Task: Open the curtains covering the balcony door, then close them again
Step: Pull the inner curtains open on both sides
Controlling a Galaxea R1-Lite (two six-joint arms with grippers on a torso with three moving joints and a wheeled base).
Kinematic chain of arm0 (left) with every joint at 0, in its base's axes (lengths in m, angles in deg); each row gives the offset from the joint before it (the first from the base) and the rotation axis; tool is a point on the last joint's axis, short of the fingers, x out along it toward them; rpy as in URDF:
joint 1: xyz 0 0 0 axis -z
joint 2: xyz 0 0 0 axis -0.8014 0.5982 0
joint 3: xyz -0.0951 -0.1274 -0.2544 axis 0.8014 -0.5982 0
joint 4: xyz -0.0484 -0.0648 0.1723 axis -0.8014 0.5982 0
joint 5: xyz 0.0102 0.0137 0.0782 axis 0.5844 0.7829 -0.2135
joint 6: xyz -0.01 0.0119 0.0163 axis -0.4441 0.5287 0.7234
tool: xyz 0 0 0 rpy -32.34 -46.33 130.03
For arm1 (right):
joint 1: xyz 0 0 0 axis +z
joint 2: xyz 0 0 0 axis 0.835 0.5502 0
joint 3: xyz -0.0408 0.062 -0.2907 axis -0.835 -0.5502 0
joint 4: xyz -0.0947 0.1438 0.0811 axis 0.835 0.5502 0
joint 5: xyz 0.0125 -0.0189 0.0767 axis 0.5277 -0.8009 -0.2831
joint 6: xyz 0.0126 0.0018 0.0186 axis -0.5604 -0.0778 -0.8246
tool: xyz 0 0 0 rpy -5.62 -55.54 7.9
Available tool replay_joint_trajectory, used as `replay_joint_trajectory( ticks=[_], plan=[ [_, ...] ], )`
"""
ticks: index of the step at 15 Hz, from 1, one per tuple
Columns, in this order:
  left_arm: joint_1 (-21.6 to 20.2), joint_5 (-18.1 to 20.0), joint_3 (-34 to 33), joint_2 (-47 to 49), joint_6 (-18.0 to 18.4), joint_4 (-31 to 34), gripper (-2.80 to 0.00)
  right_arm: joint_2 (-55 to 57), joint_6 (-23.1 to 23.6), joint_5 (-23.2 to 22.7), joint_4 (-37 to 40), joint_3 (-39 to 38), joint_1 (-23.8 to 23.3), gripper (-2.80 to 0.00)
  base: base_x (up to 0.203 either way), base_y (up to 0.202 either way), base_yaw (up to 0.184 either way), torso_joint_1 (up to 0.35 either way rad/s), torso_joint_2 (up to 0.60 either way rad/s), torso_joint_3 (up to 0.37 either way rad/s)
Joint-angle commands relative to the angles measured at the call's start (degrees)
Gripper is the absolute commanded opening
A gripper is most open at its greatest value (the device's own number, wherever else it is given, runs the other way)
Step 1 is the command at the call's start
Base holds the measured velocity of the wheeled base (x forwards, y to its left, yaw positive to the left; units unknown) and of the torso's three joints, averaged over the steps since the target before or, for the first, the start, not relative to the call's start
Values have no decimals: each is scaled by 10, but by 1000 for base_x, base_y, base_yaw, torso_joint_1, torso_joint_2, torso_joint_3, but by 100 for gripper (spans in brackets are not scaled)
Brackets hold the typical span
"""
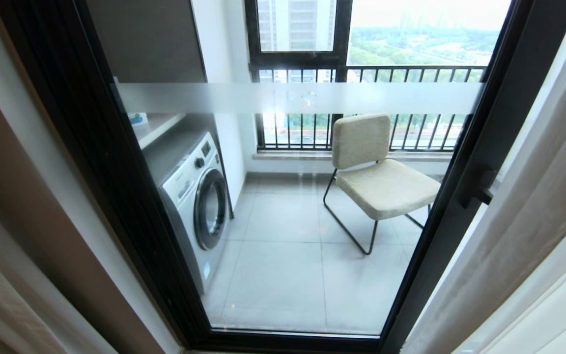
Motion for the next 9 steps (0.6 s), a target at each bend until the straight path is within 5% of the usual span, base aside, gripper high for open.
replay_joint_trajectory(
  ticks=[1, 9],
  plan=[
    [0, -1, 0, 0, -1, 0, -280, -12, 0, -1, 0, -11, 0, -280, 0, 0, 0, 0, 0, 0],
    [0, -1, 0, 0, -1, 0, -280, -21, 0, -1, 1, -31, -1, -280, 1, -21, 2, -1, 0, 0]
  ],
)
